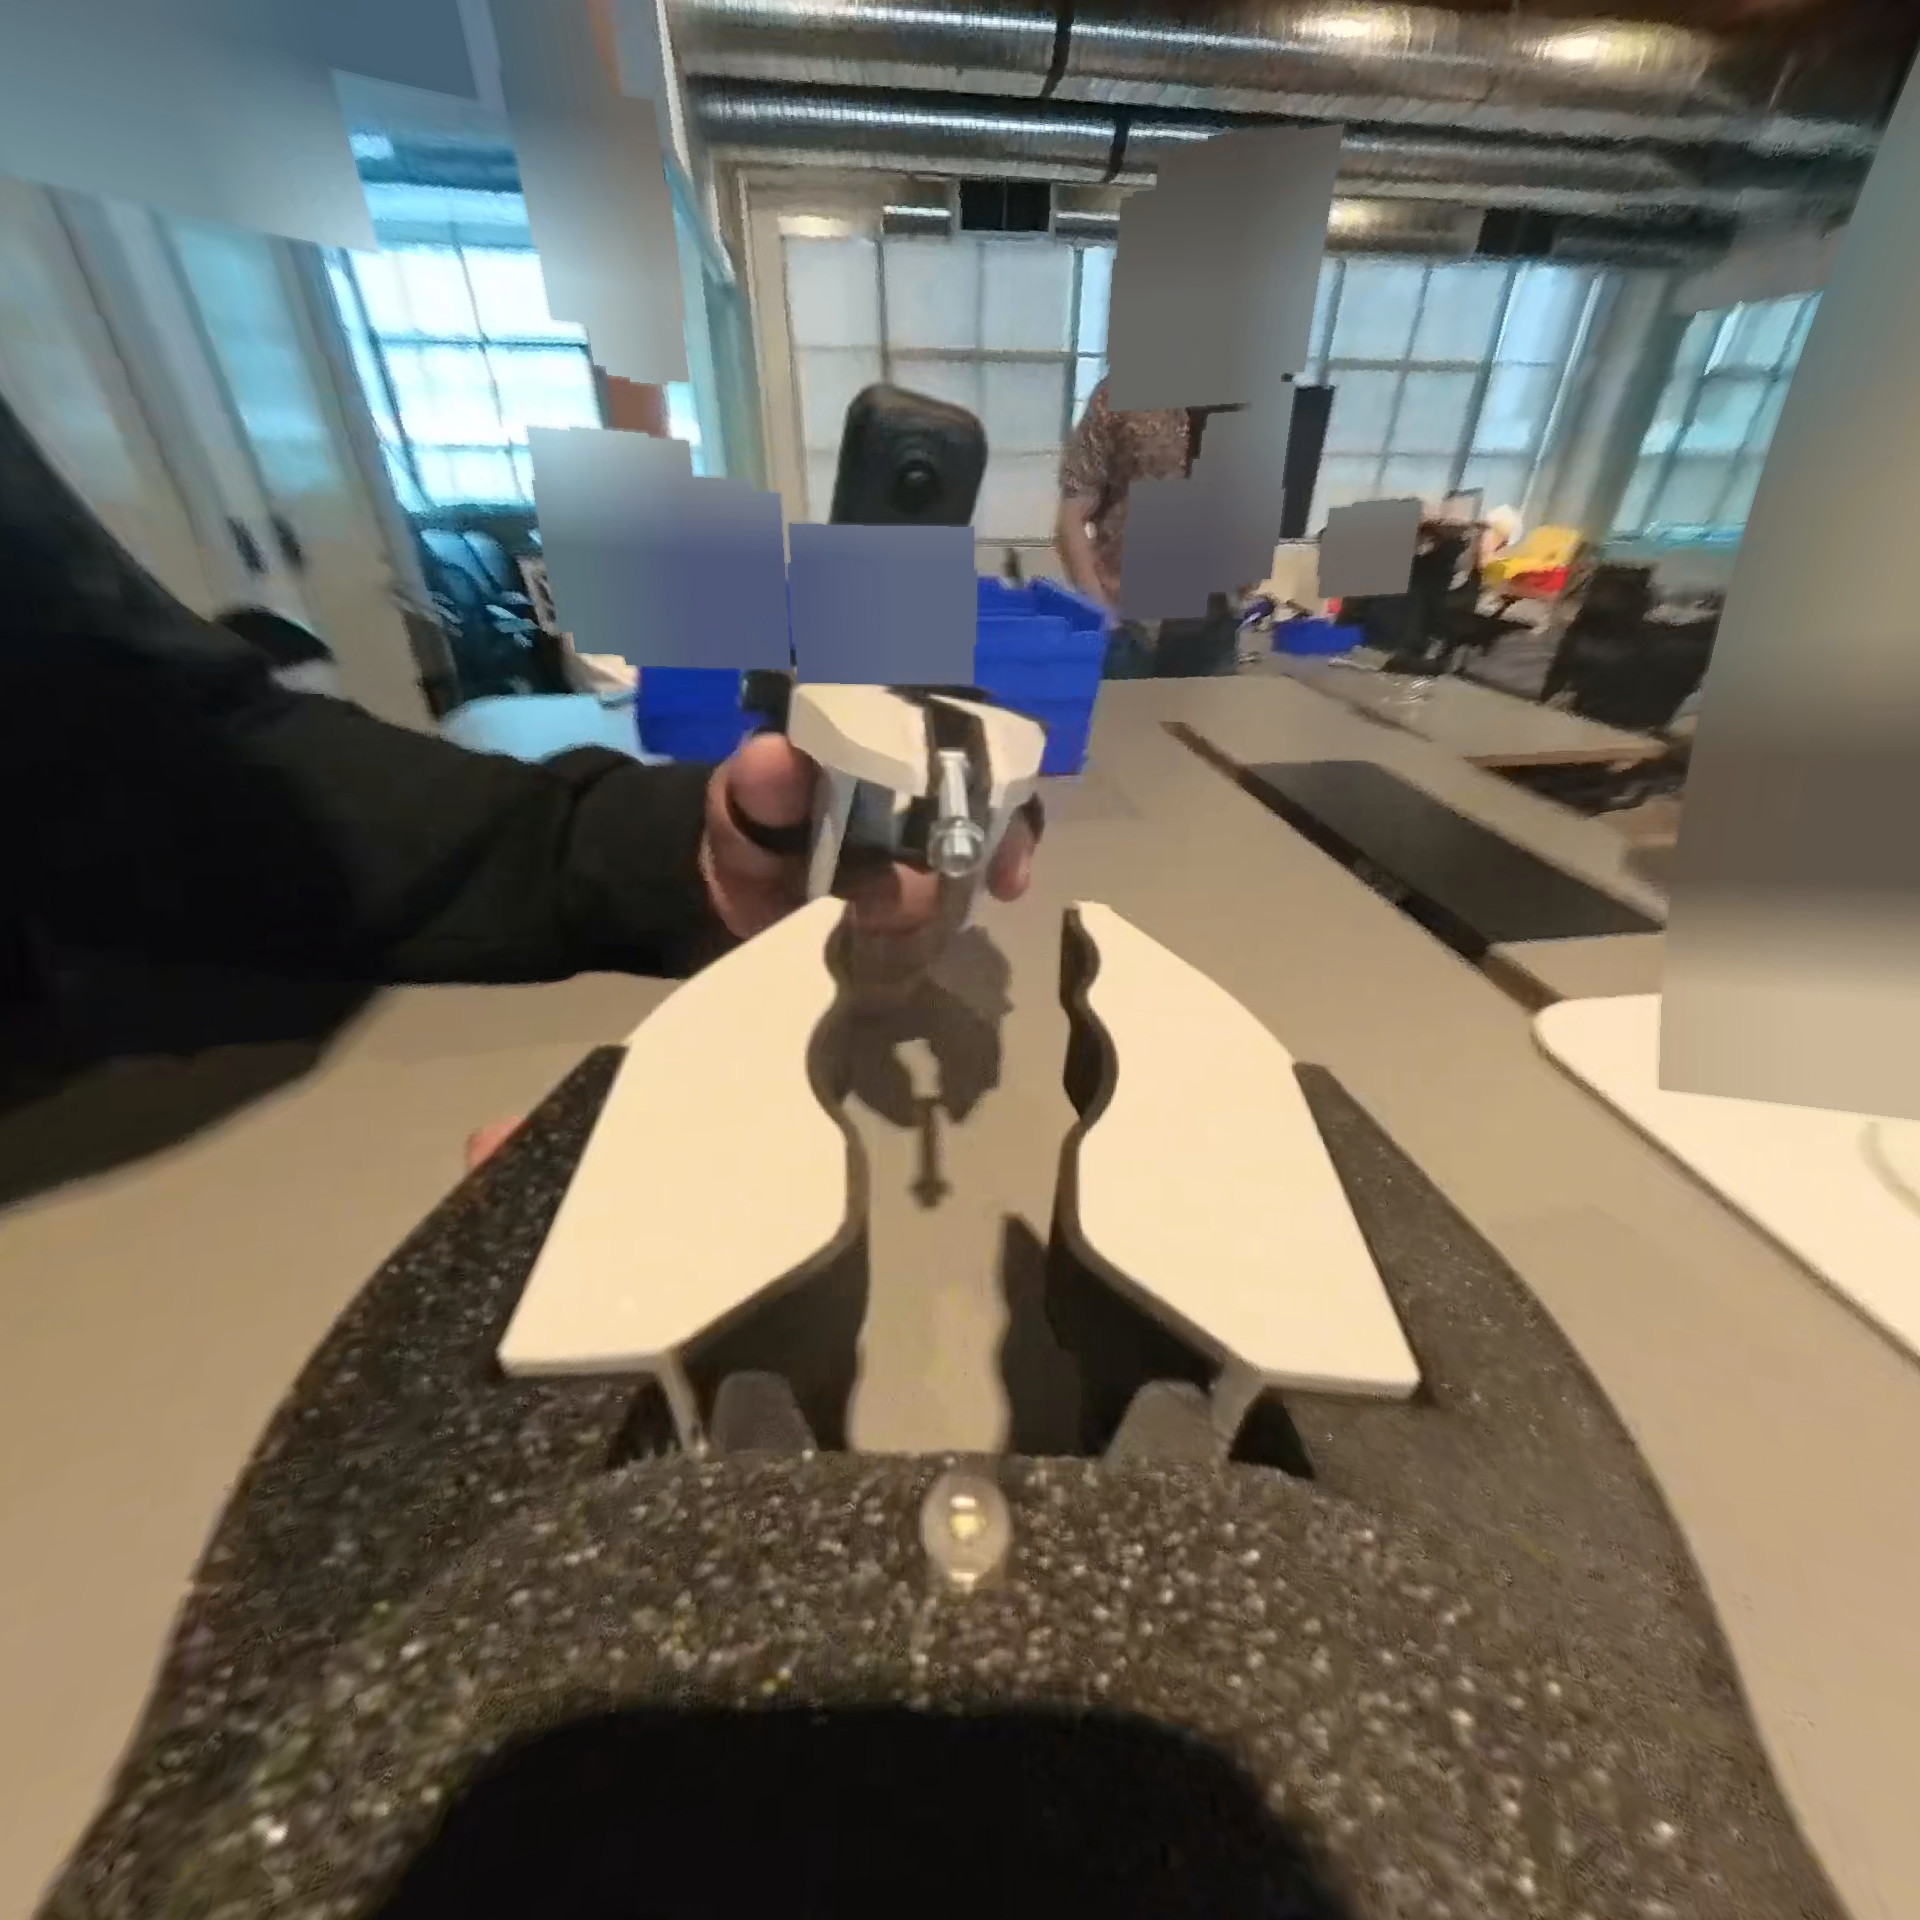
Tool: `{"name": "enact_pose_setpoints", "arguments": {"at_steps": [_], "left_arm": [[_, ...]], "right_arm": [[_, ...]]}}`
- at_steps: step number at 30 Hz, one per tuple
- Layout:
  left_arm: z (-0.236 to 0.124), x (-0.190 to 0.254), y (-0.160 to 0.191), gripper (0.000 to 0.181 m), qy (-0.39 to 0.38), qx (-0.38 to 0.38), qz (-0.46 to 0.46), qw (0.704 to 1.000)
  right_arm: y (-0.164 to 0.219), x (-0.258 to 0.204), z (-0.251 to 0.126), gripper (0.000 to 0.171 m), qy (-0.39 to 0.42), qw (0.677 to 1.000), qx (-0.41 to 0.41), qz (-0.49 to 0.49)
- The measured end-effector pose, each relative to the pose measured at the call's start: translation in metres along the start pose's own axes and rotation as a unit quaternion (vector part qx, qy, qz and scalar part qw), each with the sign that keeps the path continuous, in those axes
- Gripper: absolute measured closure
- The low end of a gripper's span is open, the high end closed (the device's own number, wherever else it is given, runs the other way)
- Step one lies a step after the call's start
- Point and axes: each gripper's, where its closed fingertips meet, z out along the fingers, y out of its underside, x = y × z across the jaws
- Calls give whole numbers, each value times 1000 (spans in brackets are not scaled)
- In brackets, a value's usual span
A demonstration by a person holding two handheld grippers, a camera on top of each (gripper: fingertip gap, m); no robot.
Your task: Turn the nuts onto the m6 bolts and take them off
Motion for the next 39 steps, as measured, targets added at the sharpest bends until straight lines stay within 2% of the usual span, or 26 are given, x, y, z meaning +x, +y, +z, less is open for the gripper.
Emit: {"name": "enact_pose_setpoints", "arguments": {"at_steps": [5, 7, 11, 13, 15, 17, 19, 21, 22, 24, 28, 31, 32, 36, 38, 39], "left_arm": [[2, 1, 4, 172, -11, -15, 37, 999], [3, 1, 5, 171, -12, -20, 44, 999], [7, 1, 10, 171, -12, -39, 44, 998], [7, 1, 12, 171, -7, -48, 23, 999], [6, 2, 16, 171, 11, -60, -16, 998], [6, 2, 17, 171, 22, -63, -47, 997], [5, 1, 16, 171, 23, -61, -56, 996], [4, 2, 14, 171, 24, -50, -49, 997], [2, 2, 11, 171, 22, -41, -44, 998], [0, 1, 7, 171, 15, -27, -31, 999], [2, 1, 9, 171, 8, -35, -10, 999], [3, 1, 10, 171, 7, -39, -8, 999], [3, 2, 10, 171, 12, -41, -7, 999], [4, 2, 14, 171, 16, -55, -24, 998], [5, 3, 18, 171, 28, -65, -58, 996], [4, 2, 18, 171, 29, -67, -71, 995]], "right_arm": [[8, -2, 8, 131, -32, 995, -33, 85], [10, -4, 12, 135, -40, 993, -41, 106], [7, -6, 14, 161, -38, 994, -32, 102], [8, -4, 13, 161, -16, 998, -41, 55], [12, -3, 12, 161, 17, 997, -55, -43], [14, 0, 11, 161, 63, 981, -74, -166], [16, 3, 12, 161, 89, 968, -85, -217], [15, 1, 12, 155, 75, 980, -73, -170], [15, 0, 12, 141, 58, 988, -67, -123], [14, -5, 13, 130, 5, 998, -57, -16], [6, -7, 14, 131, -46, 992, -32, 110], [6, -9, 15, 148, -62, 988, -30, 141], [6, -10, 15, 158, -63, 988, -31, 134], [9, -6, 13, 161, -18, 998, -49, 34], [13, -3, 12, 161, 28, 992, -74, -100], [15, 0, 11, 161, 60, 977, -91, -183]]}}
